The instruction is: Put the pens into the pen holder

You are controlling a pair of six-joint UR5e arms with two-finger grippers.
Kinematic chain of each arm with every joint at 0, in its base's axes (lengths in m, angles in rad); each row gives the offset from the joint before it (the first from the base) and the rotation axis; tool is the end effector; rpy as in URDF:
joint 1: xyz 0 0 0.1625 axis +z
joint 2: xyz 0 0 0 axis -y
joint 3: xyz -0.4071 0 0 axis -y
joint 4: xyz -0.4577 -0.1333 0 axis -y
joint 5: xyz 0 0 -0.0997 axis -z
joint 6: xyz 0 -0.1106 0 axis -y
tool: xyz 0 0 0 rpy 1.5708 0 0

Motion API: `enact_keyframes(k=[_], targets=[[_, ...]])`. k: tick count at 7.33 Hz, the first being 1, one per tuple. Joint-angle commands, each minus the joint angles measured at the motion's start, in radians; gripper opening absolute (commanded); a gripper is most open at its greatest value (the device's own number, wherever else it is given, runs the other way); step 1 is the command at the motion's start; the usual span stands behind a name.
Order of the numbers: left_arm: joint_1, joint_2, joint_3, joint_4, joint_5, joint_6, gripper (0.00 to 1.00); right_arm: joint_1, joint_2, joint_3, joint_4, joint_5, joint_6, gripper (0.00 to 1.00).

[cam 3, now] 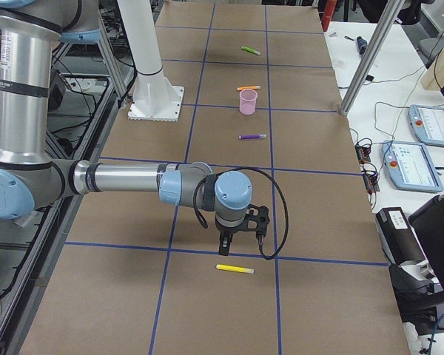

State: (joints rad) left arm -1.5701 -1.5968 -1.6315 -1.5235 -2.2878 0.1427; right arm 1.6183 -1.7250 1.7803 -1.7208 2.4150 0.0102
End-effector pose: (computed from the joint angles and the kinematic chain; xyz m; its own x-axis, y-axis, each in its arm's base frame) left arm -0.0602 -0.5695 0.6092 0.7460 0.1683 -0.6443 -0.1079 0.9853 0.1324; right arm 0.0737 -0.4838 0.6220 0.6597 0.1123 0.7431 -0.0540 0.9933 -0.1021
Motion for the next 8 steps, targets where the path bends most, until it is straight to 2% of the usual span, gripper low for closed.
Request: enact_keyframes(k=[1,4,6,8], targets=[[0.002,-0.06,0.028,0.002,0.002,-0.006,1.0,0.0,0.01,-0.001,0.001,-0.001,0.002,1.0],[0.04,-0.09,0.018,-0.052,-0.018,-0.005,1.0,0.0,0.021,0.001,0.0,-0.002,0.004,1.0],[0.212,-0.159,-0.004,-0.049,-0.004,-0.006,1.0,0.0,0.021,-0.001,0.0,-0.002,0.001,1.0],[0.248,-0.181,-0.027,-0.069,-0.013,-0.032,1.0,0.0,0.021,-0.001,0.0,-0.001,0.002,1.0]])
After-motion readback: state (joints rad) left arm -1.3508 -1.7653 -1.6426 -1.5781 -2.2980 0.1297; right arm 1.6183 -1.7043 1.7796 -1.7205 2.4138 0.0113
